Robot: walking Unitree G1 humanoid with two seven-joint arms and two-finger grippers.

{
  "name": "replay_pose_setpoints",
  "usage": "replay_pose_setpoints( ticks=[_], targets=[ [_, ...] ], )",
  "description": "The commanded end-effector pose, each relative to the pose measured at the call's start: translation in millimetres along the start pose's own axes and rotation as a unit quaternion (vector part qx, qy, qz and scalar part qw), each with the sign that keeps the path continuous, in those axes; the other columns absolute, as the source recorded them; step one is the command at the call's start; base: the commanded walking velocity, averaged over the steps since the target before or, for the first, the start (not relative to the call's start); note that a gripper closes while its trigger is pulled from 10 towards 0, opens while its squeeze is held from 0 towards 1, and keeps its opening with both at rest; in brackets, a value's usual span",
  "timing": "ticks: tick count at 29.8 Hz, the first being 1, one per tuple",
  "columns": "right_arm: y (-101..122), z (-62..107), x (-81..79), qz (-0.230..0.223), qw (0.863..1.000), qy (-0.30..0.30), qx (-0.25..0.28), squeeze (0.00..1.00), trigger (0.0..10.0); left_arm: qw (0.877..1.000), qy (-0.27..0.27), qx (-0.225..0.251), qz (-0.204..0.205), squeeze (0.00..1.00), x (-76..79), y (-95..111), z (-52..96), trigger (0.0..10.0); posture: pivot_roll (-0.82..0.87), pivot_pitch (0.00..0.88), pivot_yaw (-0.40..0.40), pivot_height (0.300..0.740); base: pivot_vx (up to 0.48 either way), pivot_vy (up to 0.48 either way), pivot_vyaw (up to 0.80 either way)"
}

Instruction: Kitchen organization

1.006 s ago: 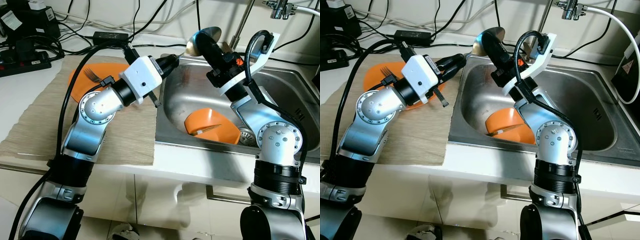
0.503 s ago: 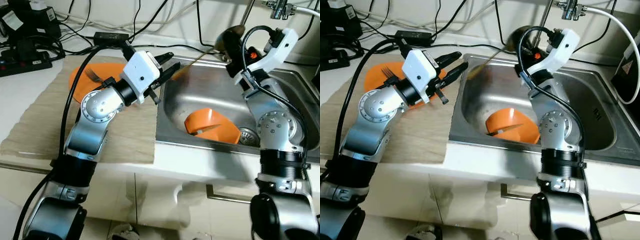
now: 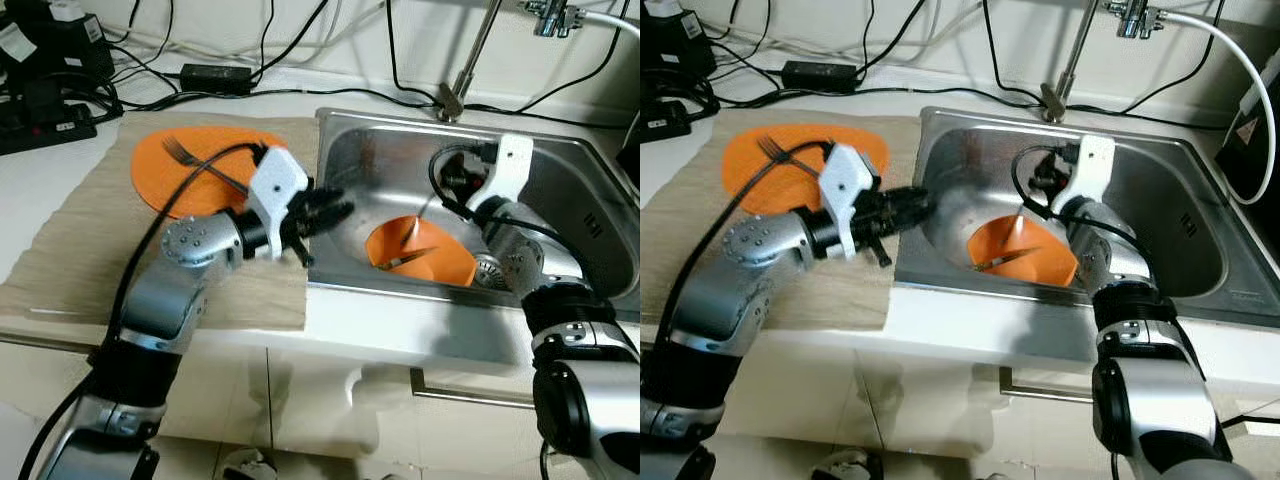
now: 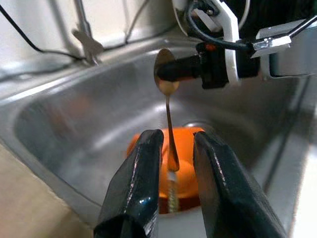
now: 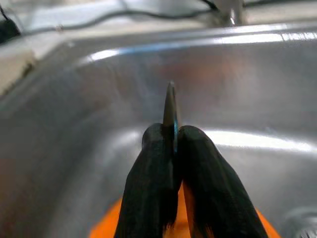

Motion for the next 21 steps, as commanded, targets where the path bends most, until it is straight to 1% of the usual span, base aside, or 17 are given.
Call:
replay_pose_setpoints(
  ticks=[1,5,6,7,8,9,14,17,21],
  targets=[
    [2,1.3,11.9,0.012,1.000,-0.022,-0.004,0.00,10.0,1.000,-0.014,0.002,-0.002,0.00,7.9,4,-1.4,10.0,0.04,0.011,-0.073,0.740,0.000,0.000,0.00],
    [-13,3.1,18.9,0.002,0.999,-0.034,-0.035,0.00,10.0,1.000,-0.028,-0.005,0.011,0.00,13.5,3,0.0,10.0,0.03,0.014,-0.074,0.740,0.000,0.000,0.00],
    [-20,4.5,23.0,-0.008,0.998,-0.045,-0.046,0.00,10.0,0.999,-0.031,-0.006,0.012,0.00,15.2,3,1.0,10.0,0.03,0.015,-0.075,0.740,0.000,0.000,0.00],
    [-23,5.1,24.2,-0.008,0.998,-0.047,-0.051,0.16,10.0,0.999,-0.031,-0.008,0.013,0.00,15.5,3,1.4,10.0,0.03,0.016,-0.074,0.740,0.000,0.000,0.00],
    [-23,5.1,24.2,-0.008,0.998,-0.047,-0.051,0.16,10.0,0.999,-0.031,-0.008,0.013,0.00,15.5,3,1.4,10.0,0.03,0.016,-0.074,0.740,0.000,0.000,0.00],
    [-26,6.0,26.2,-0.009,0.997,-0.050,-0.056,1.00,10.0,0.999,-0.030,-0.010,0.015,0.00,15.6,3,1.7,10.0,0.03,0.017,-0.073,0.740,0.000,0.000,0.00],
    [-27,7.9,33.8,-0.004,0.996,-0.069,-0.057,1.00,10.0,0.999,-0.029,-0.003,0.018,0.00,15.4,7,1.1,10.0,0.03,0.015,-0.072,0.740,0.000,0.000,0.00],
    [-21,8.1,38.1,-0.012,0.996,-0.073,-0.045,1.00,10.0,0.999,-0.028,0.009,0.024,0.00,14.7,13,0.6,10.0,0.03,0.010,-0.072,0.740,0.000,0.000,0.00],
    [-18,8.2,40.0,-0.008,0.996,-0.072,-0.041,1.00,10.0,0.999,-0.027,0.002,0.022,0.00,14.0,11,1.1,10.0,0.03,0.000,-0.071,0.740,0.000,0.000,0.00]
  ],
)
Point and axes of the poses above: a point about 5 cm out from each wrist's last joint towards the gripper, its own z axis pointing back from the gripper into the wrist, its own y axis along the axis of the wrist's last joint, x = y × z, the point moved 3 cm from there along -z, pointing out of the wrist towards the gripper, and after that the axes turned 10 degrees about z, right-handed, at the moved point
